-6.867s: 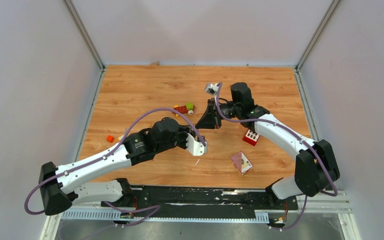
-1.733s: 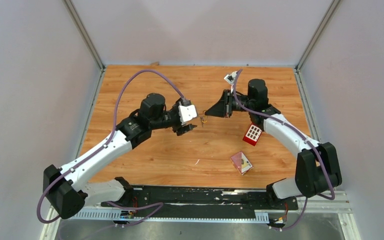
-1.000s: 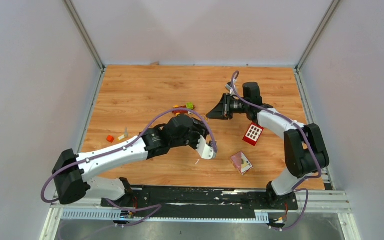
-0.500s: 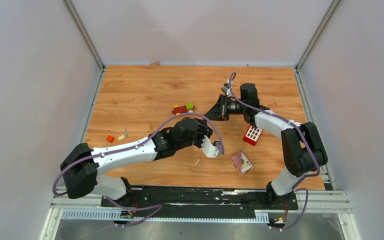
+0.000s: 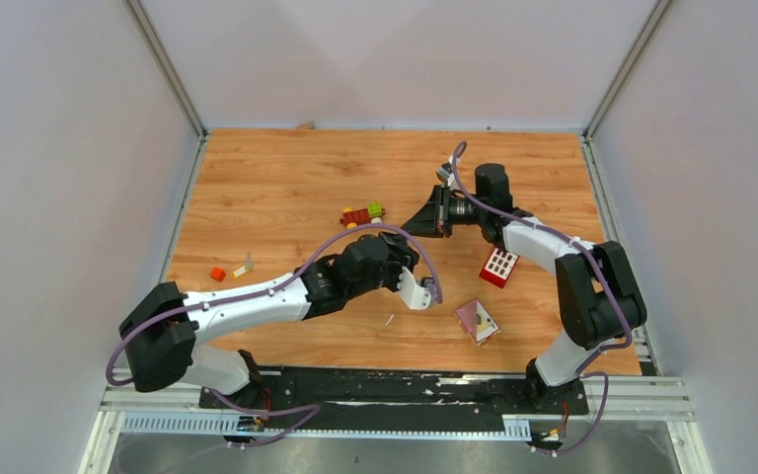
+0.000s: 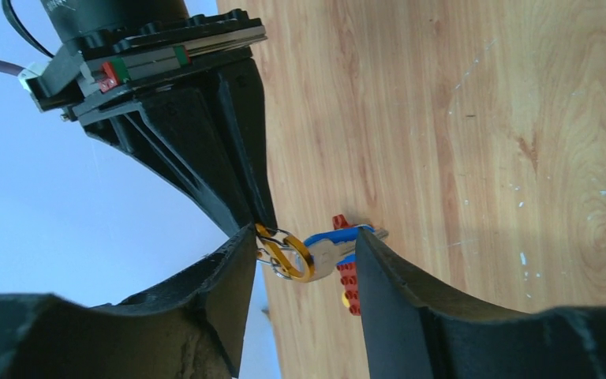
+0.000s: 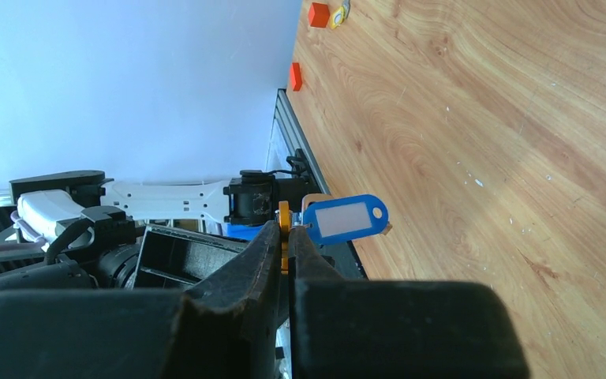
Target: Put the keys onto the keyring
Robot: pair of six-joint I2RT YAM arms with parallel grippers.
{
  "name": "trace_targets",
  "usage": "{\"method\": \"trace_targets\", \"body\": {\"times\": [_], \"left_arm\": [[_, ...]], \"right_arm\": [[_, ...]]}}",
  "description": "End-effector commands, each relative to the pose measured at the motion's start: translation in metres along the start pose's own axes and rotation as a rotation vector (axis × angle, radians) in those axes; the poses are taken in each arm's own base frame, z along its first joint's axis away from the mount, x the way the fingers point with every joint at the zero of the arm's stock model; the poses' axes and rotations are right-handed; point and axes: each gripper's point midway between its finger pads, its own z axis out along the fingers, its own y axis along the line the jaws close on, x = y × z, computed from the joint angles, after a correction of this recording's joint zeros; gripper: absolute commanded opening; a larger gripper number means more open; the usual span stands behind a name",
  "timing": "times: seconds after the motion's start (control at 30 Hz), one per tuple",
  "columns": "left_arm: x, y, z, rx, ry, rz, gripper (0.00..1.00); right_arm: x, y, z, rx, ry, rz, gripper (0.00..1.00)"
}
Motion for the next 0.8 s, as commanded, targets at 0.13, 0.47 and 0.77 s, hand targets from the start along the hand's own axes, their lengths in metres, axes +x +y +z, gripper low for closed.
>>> {"method": "trace_targets", "body": {"times": [0.13,0.47,0.77], "left_arm": [[-0.005,0.018,-0.015,-0.084,-0.073,-0.084,0.6],[0.003,0.02,-0.01,-0.074,-0.082,-0.124,0.56],[0.005,0.025,-0.002,-0.109,-0.071,-0.133,0.52]], "right_arm": [[-0.002,0.014,-0.002,-0.032,-0.003,-0.045,0.0],[0.0,0.016,-0.003,-0.039,-0.003,-0.042,0.0],[0.0,0.016,-0.003,-0.042,-0.008,-0.041,0.0]]}}
